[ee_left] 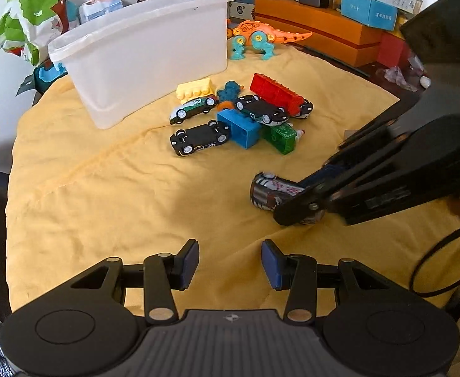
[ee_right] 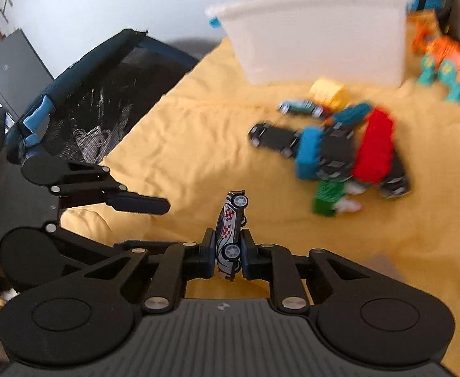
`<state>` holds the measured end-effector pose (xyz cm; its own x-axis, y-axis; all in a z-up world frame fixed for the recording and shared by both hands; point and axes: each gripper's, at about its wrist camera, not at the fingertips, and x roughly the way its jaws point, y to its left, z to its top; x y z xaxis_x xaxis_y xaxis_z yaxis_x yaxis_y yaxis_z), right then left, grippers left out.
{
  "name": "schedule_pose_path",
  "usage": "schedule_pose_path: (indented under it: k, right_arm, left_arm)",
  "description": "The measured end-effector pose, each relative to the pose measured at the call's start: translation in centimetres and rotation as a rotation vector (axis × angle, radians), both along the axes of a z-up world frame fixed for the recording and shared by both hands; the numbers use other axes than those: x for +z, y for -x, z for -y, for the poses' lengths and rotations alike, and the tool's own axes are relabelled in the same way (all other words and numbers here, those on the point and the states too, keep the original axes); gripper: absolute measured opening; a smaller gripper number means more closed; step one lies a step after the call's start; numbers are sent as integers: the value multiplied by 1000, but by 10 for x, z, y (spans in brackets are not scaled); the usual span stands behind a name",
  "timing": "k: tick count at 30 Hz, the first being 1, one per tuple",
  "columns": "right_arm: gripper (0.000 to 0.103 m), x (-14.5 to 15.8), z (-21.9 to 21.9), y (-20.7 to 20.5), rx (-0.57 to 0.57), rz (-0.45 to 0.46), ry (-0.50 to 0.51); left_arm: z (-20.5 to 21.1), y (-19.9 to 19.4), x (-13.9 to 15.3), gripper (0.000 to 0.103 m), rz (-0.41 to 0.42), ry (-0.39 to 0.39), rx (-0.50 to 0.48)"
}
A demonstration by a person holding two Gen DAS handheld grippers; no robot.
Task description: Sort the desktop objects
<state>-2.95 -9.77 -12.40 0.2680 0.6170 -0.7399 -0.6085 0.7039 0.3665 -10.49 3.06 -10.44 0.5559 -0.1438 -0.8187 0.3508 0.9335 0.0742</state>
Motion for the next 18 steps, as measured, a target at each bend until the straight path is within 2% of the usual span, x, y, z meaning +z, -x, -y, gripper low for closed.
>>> schedule_pose_path:
  k: [1,2,4,6,8,9,11,14,18]
  right_arm:
    - [27,-4,-2,-1,-14,3,27]
    - [30,-4,-3,1,-32,38,56]
    - [41,5,0,9,-56,141,113]
    - [42,20,9,23,-64,253,150]
    - [50,30,22,34,-86,322,188]
    - [58,32,29,37,-98,339,206]
    - [60,29,43,41,-112,346,251]
    - [60,17,55,35,-123,326,298]
    - [60,4,54,28,-67,360,337]
  left_arm:
    - [1,-1,1,48,1,2,-5]
    - [1,-2,2,48,3,8,-10]
    - [4,-6,5,50,1,38,-12]
    - [7,-13,8,50,-17,99,1]
    - [11,-20,12,52,-40,178,21]
    - [14,-23,13,54,-49,211,33]
    - [22,-30,10,61,-71,238,65]
    - [32,-40,1,61,-115,243,97]
    - [45,-54,-13,61,-177,252,145]
